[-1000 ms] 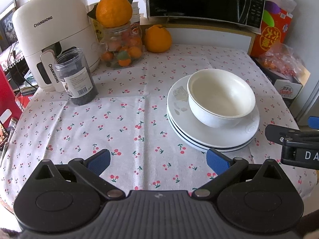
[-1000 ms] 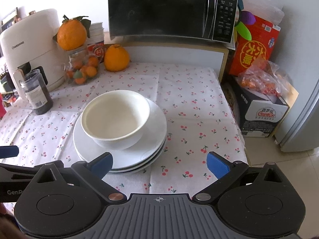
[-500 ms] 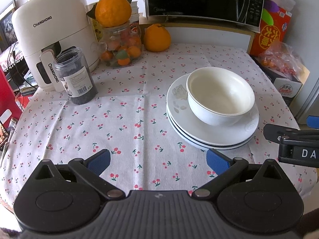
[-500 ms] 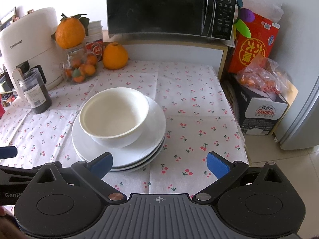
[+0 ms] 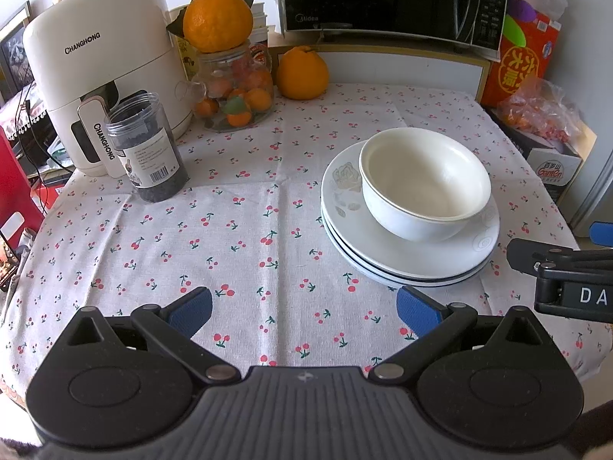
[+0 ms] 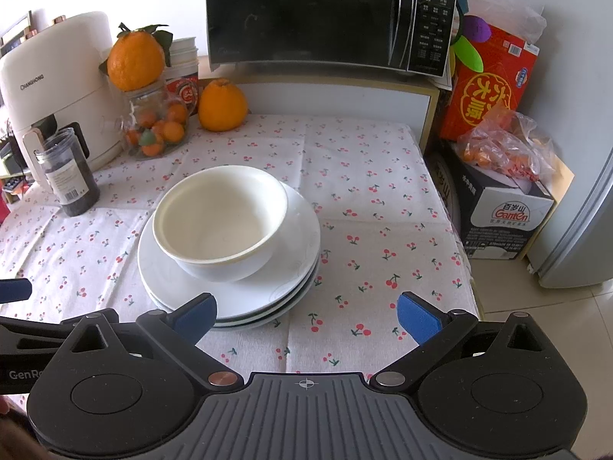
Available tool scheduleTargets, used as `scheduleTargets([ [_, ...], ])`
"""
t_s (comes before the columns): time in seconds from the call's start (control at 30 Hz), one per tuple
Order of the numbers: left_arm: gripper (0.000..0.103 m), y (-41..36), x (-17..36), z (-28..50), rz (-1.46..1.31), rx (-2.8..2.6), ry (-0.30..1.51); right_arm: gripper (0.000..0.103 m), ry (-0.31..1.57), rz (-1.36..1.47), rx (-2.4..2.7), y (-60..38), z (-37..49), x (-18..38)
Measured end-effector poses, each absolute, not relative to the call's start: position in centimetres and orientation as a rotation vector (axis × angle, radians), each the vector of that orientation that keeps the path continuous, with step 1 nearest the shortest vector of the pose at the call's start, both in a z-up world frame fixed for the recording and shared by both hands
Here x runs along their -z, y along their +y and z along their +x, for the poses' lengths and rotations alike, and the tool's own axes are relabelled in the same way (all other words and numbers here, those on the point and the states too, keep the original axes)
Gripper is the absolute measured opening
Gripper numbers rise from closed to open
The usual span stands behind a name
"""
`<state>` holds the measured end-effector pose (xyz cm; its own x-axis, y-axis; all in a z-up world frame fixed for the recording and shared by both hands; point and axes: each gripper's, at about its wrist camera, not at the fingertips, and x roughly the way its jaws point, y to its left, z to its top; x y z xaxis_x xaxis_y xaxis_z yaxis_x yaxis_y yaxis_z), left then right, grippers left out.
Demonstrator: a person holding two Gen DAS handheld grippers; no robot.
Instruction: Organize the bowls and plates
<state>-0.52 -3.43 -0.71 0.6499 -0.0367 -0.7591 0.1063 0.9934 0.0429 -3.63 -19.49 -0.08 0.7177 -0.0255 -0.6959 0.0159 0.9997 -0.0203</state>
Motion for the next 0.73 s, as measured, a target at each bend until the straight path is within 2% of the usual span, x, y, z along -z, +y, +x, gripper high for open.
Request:
scheduleTargets([
  [0.73,0.103,-3.40,0.77,-0.53,0.085,0.094,0.882,0.101,0.768,-0.012,0.027,-19.53,-3.67,0.21],
])
